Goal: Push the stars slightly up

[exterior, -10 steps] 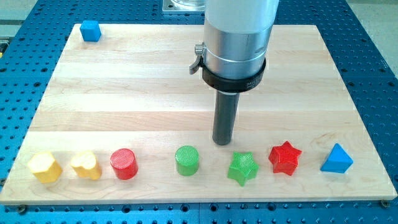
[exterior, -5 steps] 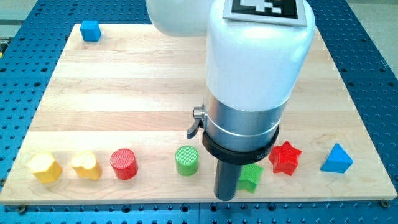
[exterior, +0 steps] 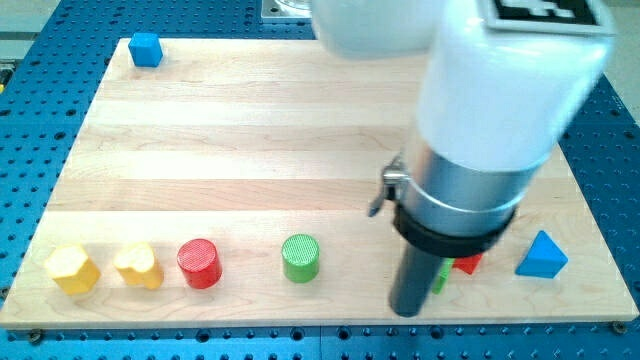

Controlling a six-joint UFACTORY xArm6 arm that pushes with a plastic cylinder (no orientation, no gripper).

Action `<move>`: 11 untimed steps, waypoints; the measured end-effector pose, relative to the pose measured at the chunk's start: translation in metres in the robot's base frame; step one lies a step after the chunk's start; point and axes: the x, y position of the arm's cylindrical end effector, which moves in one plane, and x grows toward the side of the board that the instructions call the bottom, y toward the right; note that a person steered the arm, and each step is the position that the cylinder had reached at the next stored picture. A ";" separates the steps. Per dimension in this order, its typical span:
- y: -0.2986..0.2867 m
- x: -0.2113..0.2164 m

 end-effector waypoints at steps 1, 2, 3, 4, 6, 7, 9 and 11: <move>-0.017 0.001; -0.013 0.007; -0.003 0.008; 0.021 0.008; 0.067 0.005; 0.079 0.004; 0.050 -0.017; 0.021 -0.017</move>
